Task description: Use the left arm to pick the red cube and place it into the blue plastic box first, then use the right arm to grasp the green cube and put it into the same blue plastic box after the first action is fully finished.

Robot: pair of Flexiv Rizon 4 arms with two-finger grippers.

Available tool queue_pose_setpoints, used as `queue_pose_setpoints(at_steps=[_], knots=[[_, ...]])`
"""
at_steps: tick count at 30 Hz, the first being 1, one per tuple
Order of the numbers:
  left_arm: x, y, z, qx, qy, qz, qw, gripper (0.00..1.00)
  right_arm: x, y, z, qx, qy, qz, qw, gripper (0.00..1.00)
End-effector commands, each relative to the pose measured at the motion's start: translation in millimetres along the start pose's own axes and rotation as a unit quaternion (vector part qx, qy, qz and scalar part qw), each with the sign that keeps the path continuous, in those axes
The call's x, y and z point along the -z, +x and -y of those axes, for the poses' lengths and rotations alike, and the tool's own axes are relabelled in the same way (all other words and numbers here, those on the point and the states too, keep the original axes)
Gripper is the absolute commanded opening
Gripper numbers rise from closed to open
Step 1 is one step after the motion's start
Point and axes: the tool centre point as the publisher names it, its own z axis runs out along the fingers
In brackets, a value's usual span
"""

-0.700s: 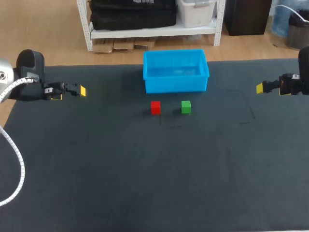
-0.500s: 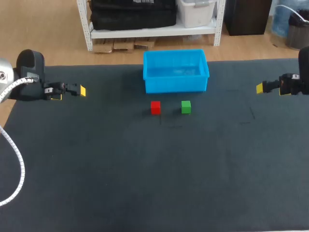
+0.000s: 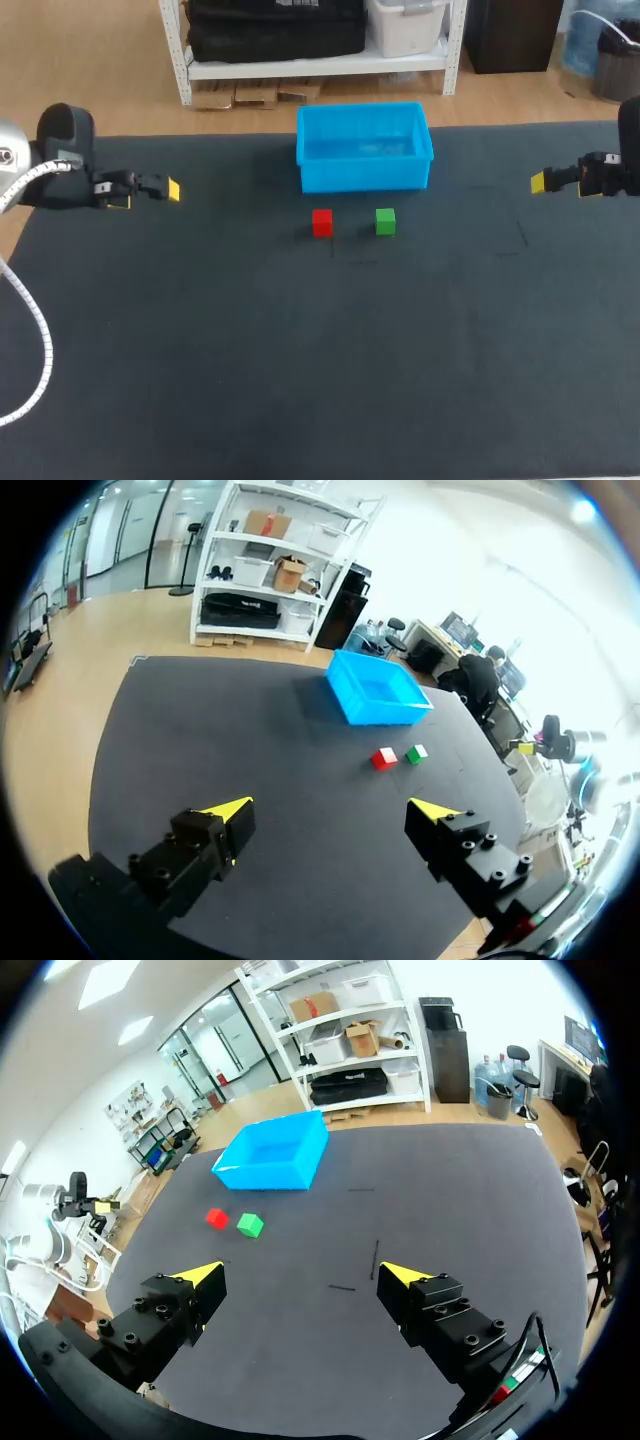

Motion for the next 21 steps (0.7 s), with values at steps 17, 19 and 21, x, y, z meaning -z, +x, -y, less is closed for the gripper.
queue_pose_setpoints(at_steps=[17,19,21], knots=[[-91,-42.7,64.3,0.006,-0.137,-0.170,0.976,1.00,0,0,1,0.000,-0.001,-0.001,1.000,1.00],[-96,-42.8,69.1,0.005,-0.130,-0.174,0.976,1.00,0,0,1,0.000,-0.001,-0.001,1.000,1.00],[-99,-42.6,74.3,0.011,-0.086,-0.170,0.982,1.00,0,0,1,0.000,-0.001,-0.001,1.000,1.00]])
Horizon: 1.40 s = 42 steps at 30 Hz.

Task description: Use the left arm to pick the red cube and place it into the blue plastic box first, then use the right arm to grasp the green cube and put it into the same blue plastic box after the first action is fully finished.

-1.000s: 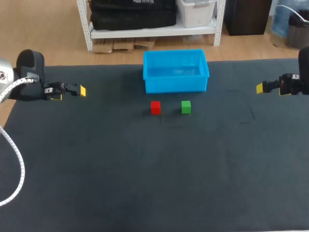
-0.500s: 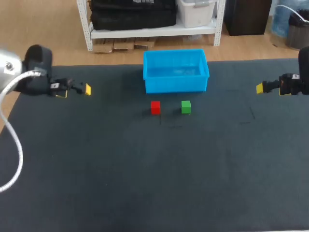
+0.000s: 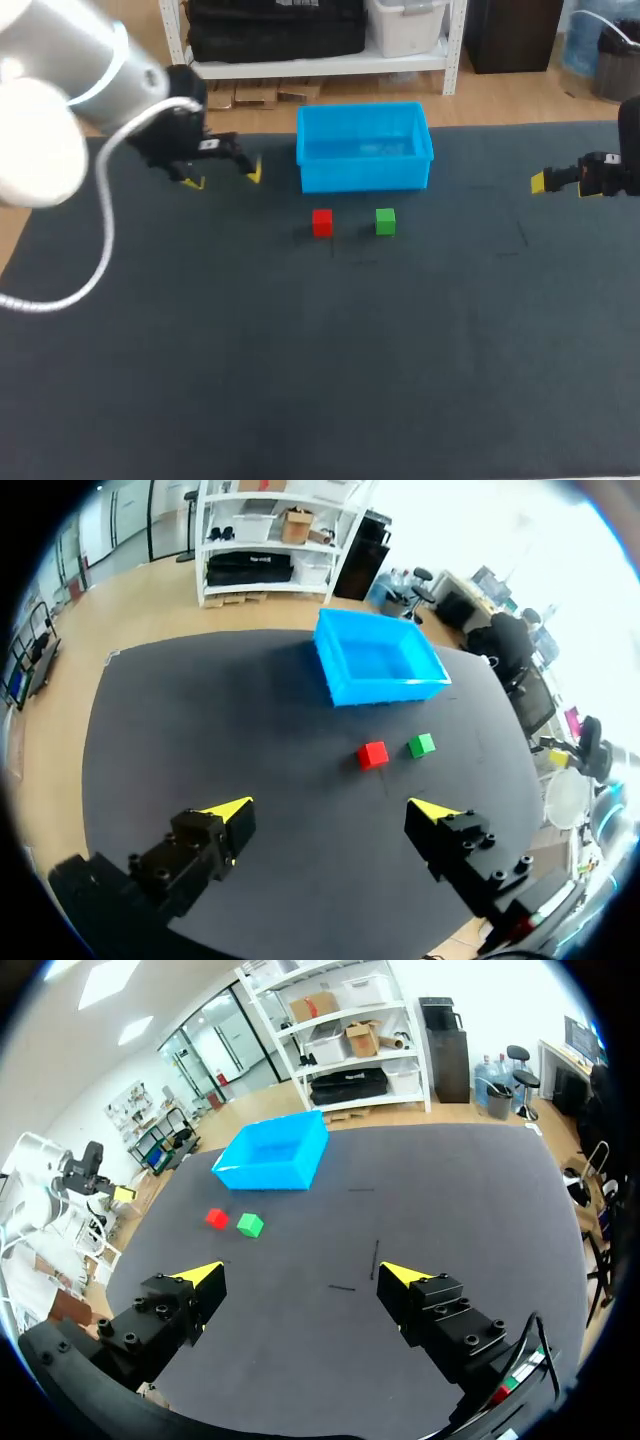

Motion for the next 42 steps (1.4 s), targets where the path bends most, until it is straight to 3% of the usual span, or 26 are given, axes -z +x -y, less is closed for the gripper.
queue_pose_setpoints(at_steps=[1,20,22,23,25,29,36,37,39,40,42], knots=[[-13,-15.7,11.3,0.011,0.008,-0.031,0.999,1.00,0,0,1,0.000,-0.001,-0.001,1.000,1.00],[-13,-15.7,11.3,0.011,0.008,-0.031,0.999,1.00,0,0,1,0.000,-0.001,-0.001,1.000,1.00],[-18,-20.1,19.4,-0.007,-0.013,-0.056,0.998,1.00,0,0,1,0.000,-0.001,-0.001,1.000,1.00],[-20,-23.0,22.5,0.006,-0.035,-0.071,0.997,1.00,0,0,1,0.000,-0.001,-0.001,1.000,1.00],[-25,-29.5,26.9,0.020,-0.033,-0.085,0.996,1.00,0,0,1,0.000,-0.001,-0.001,1.000,1.00],[-36,-38.7,33.8,0.061,-0.070,-0.102,0.990,1.00,0,0,1,0.000,-0.001,-0.001,1.000,1.00],[-58,-47.1,55.7,0.060,-0.090,-0.119,0.987,1.00,0,0,1,0.000,-0.001,-0.001,1.000,1.00],[-61,-47.9,61.0,0.057,-0.075,-0.119,0.989,1.00,0,0,1,0.000,-0.001,-0.001,1.000,1.00],[-66,-49.3,65.8,0.056,-0.088,-0.124,0.987,1.00,0,0,1,0.000,-0.001,-0.001,1.000,1.00],[-70,-50.1,68.3,0.062,-0.067,-0.125,0.988,1.00,0,0,1,0.000,-0.001,-0.001,1.000,1.00],[-75,-50.3,70.9,0.062,-0.084,-0.134,0.985,1.00,0,0,1,0.000,-0.001,-0.001,1.000,1.00]])
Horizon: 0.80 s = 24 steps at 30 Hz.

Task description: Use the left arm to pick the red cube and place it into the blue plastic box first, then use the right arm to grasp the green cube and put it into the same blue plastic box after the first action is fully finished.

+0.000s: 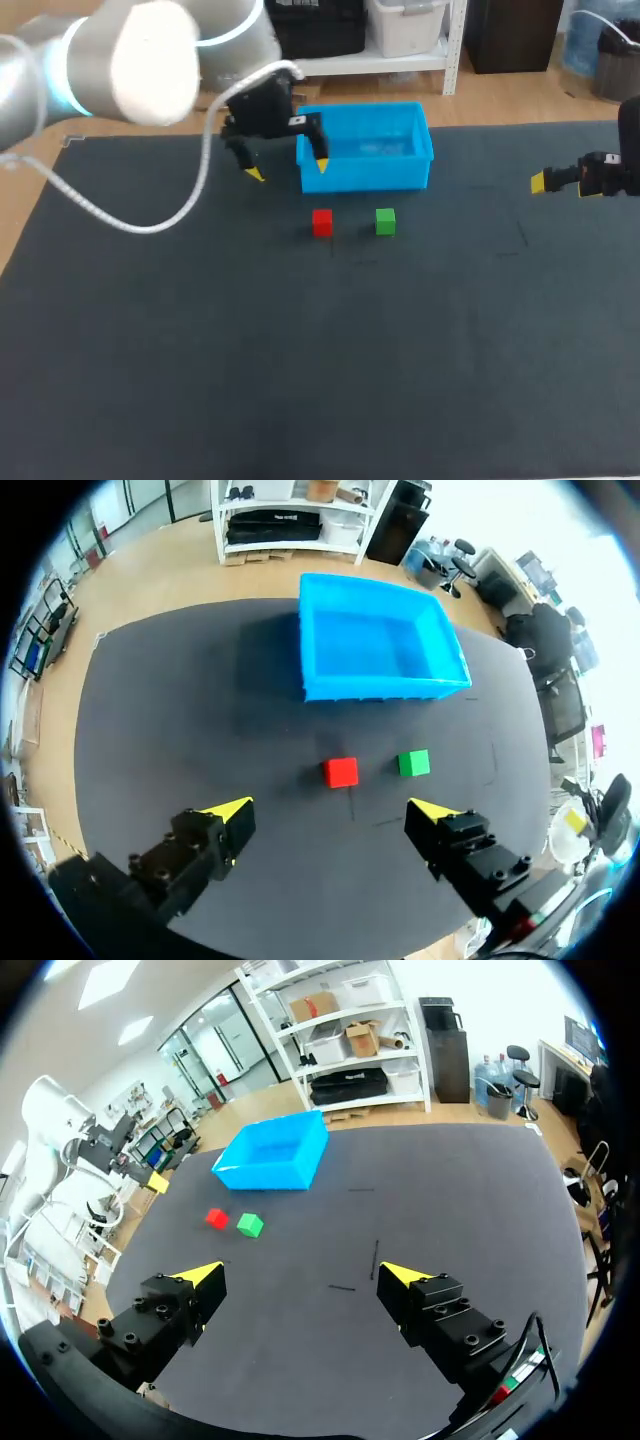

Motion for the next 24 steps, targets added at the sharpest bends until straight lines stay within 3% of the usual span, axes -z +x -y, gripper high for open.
queue_pose_setpoints(at_steps=[1,5,15,24], knots=[[-14,-14.6,11.2,0.002,-0.018,-0.042,0.999,1.00,0,0,0,0.000,-0.001,-0.001,1.000,1.00],[-19,-13.5,14.1,0.006,-0.025,-0.053,0.998,1.00,0,0,0,0.000,-0.001,-0.001,1.000,1.00],[-23,-10.3,15.7,0.018,-0.039,-0.038,0.998,1.00,0,0,0,0.000,-0.001,-0.001,1.000,1.00],[-49,0.4,17.7,0.024,-0.058,-0.033,0.997,1.00,0,0,0,0.000,-0.001,-0.001,1.000,1.00]])
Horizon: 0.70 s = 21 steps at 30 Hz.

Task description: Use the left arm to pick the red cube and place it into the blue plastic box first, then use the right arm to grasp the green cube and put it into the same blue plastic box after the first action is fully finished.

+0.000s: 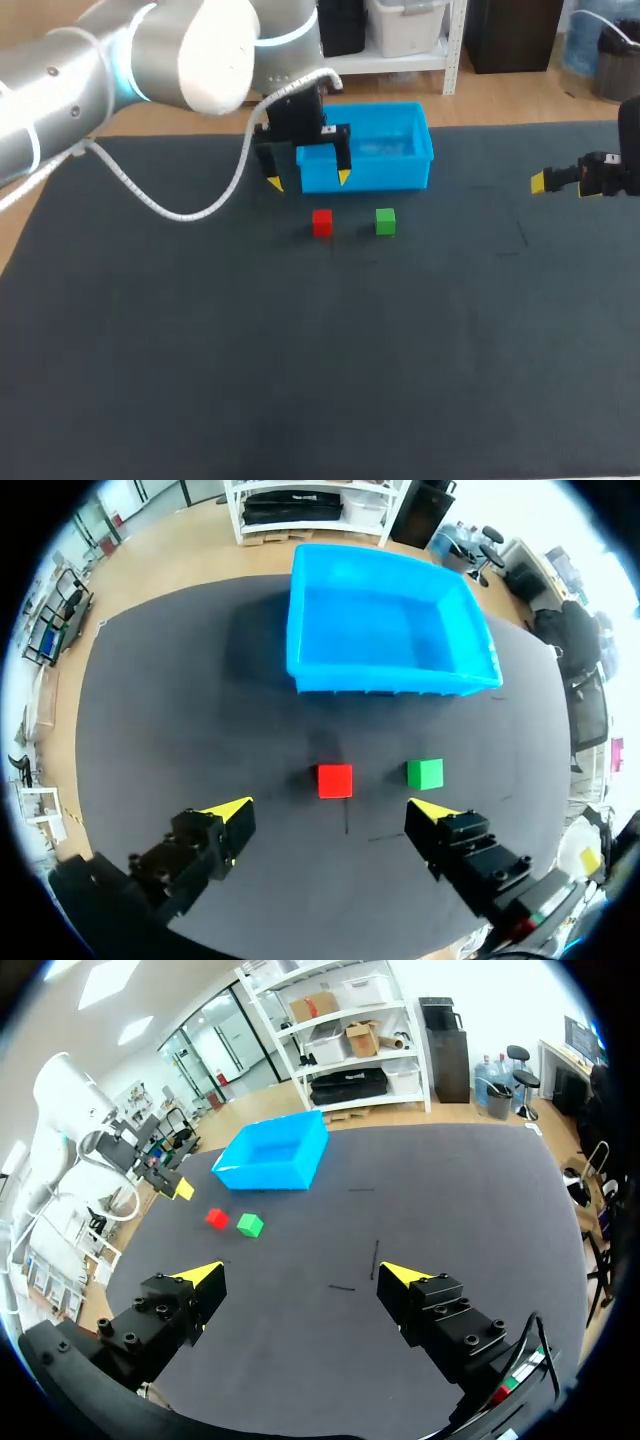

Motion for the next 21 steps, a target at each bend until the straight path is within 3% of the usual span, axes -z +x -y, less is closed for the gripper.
queue_pose_setpoints(at_steps=[1,9,21], knots=[[-11,3.5,4.1,0.004,-0.004,0.006,1.000,1.00,0,0,1,0.000,-0.001,0.000,1.000,1.00],[-29,4.8,8.0,0.011,-0.006,0.023,1.000,1.00,0,0,1,0.000,-0.001,0.000,1.000,1.00],[-59,2.2,-2.8,0.022,-0.023,0.021,0.999,1.00,0,0,1,0.000,-0.001,0.000,1.000,1.00]])
